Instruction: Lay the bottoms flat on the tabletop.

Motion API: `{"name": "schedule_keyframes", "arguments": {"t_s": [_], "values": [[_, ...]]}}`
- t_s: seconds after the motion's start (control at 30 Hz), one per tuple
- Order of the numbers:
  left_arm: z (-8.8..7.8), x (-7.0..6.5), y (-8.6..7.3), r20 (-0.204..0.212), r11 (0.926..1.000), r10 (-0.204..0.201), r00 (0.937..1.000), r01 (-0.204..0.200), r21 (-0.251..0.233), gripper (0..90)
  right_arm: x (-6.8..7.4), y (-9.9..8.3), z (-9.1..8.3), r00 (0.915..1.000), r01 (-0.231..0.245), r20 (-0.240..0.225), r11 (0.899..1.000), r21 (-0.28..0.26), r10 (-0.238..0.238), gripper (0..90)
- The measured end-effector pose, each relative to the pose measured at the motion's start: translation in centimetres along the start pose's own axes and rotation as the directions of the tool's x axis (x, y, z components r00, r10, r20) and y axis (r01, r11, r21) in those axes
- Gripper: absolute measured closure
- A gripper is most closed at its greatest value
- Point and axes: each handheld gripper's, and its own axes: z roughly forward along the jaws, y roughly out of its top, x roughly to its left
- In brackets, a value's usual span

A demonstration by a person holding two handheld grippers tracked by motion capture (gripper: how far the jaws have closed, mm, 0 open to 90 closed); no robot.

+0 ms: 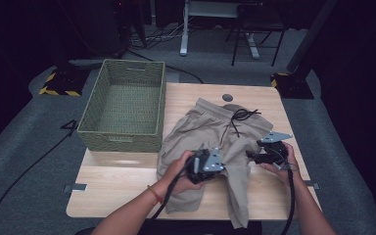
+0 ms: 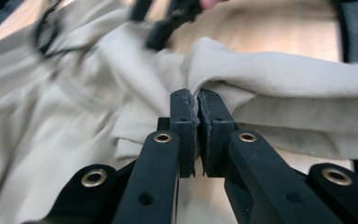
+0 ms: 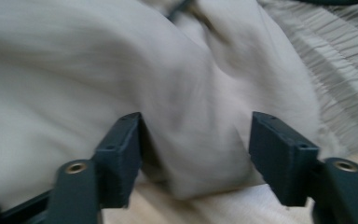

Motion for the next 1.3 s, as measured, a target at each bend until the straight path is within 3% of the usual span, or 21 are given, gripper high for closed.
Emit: {"name": "schedule_keyframes", "arguments": {"t_s": [0.07,0.1,0.13,0.17,0.2,0.23,0.27,0.33,0.4,0.5,0.57,0.67,0.73,0.77,0.8,0.83,0.87,0.97,1.13,1.23,1.3], "values": [[-1.2,0.8,-1.3,-0.035,0.9993,-0.038,0.9987,0.038,0.002,85.4,-0.1,0.2,0.5,0.9998,0.006,0.020,1.000,0.027,-0.007,39.3],[-1.7,1.2,-2.0,-0.042,0.9983,-0.057,0.9975,0.057,0.006,85.5,-0.3,0.4,1.2,0.9994,0.027,0.021,0.998,0.051,-0.028,50.6],[-2.1,1.7,-3.3,-0.074,0.9968,-0.070,0.9948,0.072,0.034,85.5,-0.4,0.4,1.5,0.9991,0.043,-0.006,0.997,0.056,-0.043,53.5],[-2.1,1.7,-3.3,-0.074,0.9968,-0.070,0.9948,0.072,0.034,85.6,-0.4,0.4,1.5,0.9991,0.043,-0.006,0.997,0.056,-0.043,53.5],[-2.1,1.8,-4.0,-0.086,0.9953,-0.081,0.9930,0.085,0.047,85.6,-0.3,0.5,1.8,0.9984,0.056,-0.014,0.996,0.065,-0.055,59.1],[-2.1,2.1,-4.6,-0.090,0.9935,-0.096,0.9913,0.101,0.053,85.7,-0.2,0.7,1.8,0.9975,0.057,-0.046,0.996,0.063,-0.054,75.3],[-2.1,2.2,-5.1,-0.092,0.9919,-0.107,0.9900,0.112,0.059,85.7,-0.2,0.7,1.8,0.9975,0.057,-0.046,0.996,0.063,-0.054,75.3],[-2.0,2.5,-5.8,-0.109,0.9903,-0.114,0.9875,0.122,0.068,85.7,-0.1,1.0,1.7,0.9958,0.073,-0.058,0.996,0.052,-0.070,87.2],[-2.0,2.7,-6.1,-0.136,0.9896,-0.105,0.9851,0.117,0.084,85.7,0.2,1.3,1.3,0.9945,0.091,-0.057,0.994,0.060,-0.087,88.7],[-2.1,3.3,-6.8,-0.155,0.9861,-0.120,0.9806,0.136,0.096,85.8,0.4,2.0,-0.6,0.9943,0.096,-0.048,0.995,0.022,-0.095,89.0],[-1.7,3.7,-7.3,-0.167,0.9817,-0.127,0.9777,0.148,0.120,85.7,0.3,3.4,-3.4,0.9956,0.064,-0.064,0.996,-0.061,-0.068,89.2],[-1.5,4.3,-7.7,-0.167,0.9756,-0.152,0.9742,0.175,0.132,85.3,0.5,4.4,-4.4,0.9959,0.068,-0.054,0.994,-0.088,-0.073,89.2],[-1.6,4.5,-7.9,-0.184,0.9697,-0.178,0.9666,0.204,0.134,71.7,1.2,6.2,-4.6,0.9956,0.089,-0.020,0.994,-0.070,-0.091,89.3],[-1.9,4.7,-8.0,-0.183,0.9657,-0.220,0.9582,0.240,0.098,63.6,1.4,6.7,-4.3,0.9946,0.103,-0.008,0.993,-0.050,-0.104,89.3],[-1.9,4.7,-8.0,-0.183,0.9657,-0.220,0.9582,0.240,0.098,55.2,1.5,7.2,-3.9,0.9938,0.111,0.004,0.993,-0.032,-0.111,89.3],[-2.2,4.7,-8.0,-0.179,0.9630,-0.242,0.9537,0.258,0.077,55.2,1.5,7.2,-3.9,0.9938,0.111,0.004,0.993,-0.032,-0.111,89.3],[-3.0,4.4,-7.7,-0.179,0.9628,-0.257,0.9496,0.268,0.037,43.4,1.4,7.9,-2.8,0.9938,0.111,0.003,0.994,0.006,-0.111,89.3],[-3.7,3.8,-7.0,-0.171,0.9660,-0.253,0.9523,0.258,0.010,30.1,1.5,8.8,-1.2,0.9944,0.106,-0.003,0.992,0.066,-0.106,89.3],[-4.3,1.4,-4.3,-0.075,0.9820,-0.188,0.9793,0.187,-0.029,23.8,1.8,9.9,0.9,0.9917,0.125,0.013,0.982,0.141,-0.128,89.4],[-3.6,-0.3,-2.5,0.027,0.9859,-0.154,0.9877,0.155,-0.063,21.8,2.0,10.5,2.4,0.9901,0.134,0.016,0.974,0.185,-0.139,89.4],[-2.0,-1.9,-1.6,0.101,0.9921,-0.116,0.9881,0.120,-0.035,21.5,2.0,10.6,2.8,0.9889,0.140,0.023,0.971,0.194,-0.147,89.4]]}}
